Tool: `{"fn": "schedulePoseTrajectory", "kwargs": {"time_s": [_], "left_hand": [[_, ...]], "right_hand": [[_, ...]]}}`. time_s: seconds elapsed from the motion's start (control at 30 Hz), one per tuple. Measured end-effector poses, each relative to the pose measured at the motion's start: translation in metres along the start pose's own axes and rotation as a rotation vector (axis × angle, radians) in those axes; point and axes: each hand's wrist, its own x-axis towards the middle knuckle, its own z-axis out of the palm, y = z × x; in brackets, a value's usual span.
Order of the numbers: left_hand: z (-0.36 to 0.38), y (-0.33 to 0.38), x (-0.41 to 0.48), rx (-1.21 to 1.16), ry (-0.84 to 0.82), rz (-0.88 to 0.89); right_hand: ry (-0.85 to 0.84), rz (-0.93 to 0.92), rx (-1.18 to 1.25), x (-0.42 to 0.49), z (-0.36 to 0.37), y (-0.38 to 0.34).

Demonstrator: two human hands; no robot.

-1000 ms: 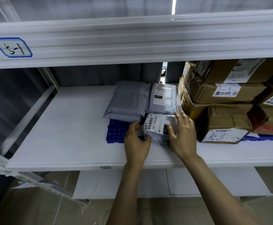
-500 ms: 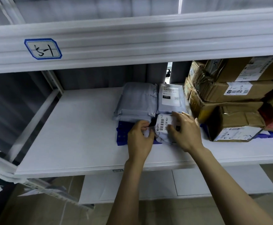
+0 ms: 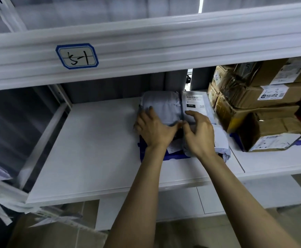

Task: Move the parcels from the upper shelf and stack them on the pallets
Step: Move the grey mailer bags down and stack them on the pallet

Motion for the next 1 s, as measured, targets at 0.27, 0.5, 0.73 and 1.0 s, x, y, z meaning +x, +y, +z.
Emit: {"fn": "schedulePoseTrajectory", "kwargs": {"time_s": [0.27, 0.5, 0.73, 1.0], "left_hand": [[0.013, 0.007, 0.019, 0.153, -0.151, -0.057], [-0.017, 0.003, 0.021, -0.255, 0.013, -0.155], [-0.066, -0.018, -0.004, -1.286, -0.312, -0.56], [-0.075, -0.027, -0.033, -1.67, -0.571, -0.67]], "right_hand": [[0.021, 0.037, 0.054, 0.006, 0.001, -0.002], [0.001, 0.059, 0.112, 0.018, 0.0, 0.008], [-0.074, 0.133, 0.35, 0.028, 0.002, -0.002], [-0.177, 0.358, 0.669, 0.026, 0.009, -0.021]]}}
